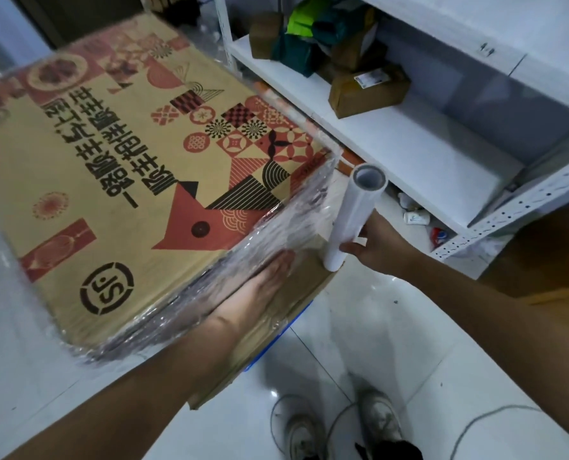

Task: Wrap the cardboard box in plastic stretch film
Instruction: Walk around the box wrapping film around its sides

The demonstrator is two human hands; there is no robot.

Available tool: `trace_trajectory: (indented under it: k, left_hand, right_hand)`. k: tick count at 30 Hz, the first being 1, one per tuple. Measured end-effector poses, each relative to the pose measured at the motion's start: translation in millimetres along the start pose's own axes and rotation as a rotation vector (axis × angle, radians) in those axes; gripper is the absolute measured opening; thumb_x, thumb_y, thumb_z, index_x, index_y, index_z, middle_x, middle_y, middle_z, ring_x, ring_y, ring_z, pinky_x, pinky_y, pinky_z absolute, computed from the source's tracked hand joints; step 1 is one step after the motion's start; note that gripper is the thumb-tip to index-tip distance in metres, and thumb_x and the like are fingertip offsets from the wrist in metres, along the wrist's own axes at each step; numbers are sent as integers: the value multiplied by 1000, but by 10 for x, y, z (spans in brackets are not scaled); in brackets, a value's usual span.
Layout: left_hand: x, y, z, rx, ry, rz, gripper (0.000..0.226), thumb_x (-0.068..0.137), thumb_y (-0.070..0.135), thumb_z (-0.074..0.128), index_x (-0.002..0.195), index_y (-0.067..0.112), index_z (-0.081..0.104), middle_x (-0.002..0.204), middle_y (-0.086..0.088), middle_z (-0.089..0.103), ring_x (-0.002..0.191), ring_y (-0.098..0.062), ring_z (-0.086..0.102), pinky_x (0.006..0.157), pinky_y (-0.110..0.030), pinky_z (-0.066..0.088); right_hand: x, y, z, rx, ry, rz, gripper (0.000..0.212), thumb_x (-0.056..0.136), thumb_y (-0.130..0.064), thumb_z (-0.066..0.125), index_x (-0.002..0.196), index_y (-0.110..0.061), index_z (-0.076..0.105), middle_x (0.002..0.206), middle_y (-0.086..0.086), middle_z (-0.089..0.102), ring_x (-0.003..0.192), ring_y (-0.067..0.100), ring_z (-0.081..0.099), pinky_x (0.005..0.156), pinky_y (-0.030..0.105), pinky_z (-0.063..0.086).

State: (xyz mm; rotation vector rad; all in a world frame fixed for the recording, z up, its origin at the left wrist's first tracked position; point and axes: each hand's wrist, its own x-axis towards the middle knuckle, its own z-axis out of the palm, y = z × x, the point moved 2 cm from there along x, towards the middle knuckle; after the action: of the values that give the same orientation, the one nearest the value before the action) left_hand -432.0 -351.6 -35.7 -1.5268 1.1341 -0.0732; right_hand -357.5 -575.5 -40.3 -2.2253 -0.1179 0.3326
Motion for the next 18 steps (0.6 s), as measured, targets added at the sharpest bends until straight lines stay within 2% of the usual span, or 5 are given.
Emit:
trace_trajectory:
  k: [3,6,9,13,18]
  left_hand:
    - [57,31,21,13,34,-19,73,98,30,19,129,-30,-8,144,-42,2,129,-59,2,98,-69,-10]
    - [167,132,-13,37,9,13,61,85,9,12,116,-42,-2,137,-40,21,126,-57,19,101,-70,6]
    - [388,169,-98,-59,14,91,57,92,9,20,137,-21,0,144,-31,18,132,-47,17,102,-61,-5]
    - [621,109,-143,-117,43,128,61,97,20,22,139,-15,-5,151,-26,8,138,-42,3,93,-58,-20]
    - [730,45,-96,-128,-147,140,66,99,32,23,143,-8,-7,153,-24,-8,139,-39,-9,96,-56,-23]
  right_hand:
    - [99,27,-56,20,-15,-37,74,83,-11,68,141,-16,24,138,3,43,121,20,45,97,30,43]
    - [247,58,-84,31,-48,-89,66,83,-6,66,139,-12,31,124,-6,46,119,22,49,92,23,41]
    - [353,95,-80,54,-108,-146,63,84,-6,65,138,-12,31,122,-7,46,116,18,51,92,25,41]
    - [436,78,-82,95,-163,-211,59,82,-4,63,131,-6,32,123,13,52,110,27,54,95,45,47]
    - [508,16,-98,170,-186,-272,64,75,-17,76,127,-6,40,116,13,60,102,26,59,88,48,48]
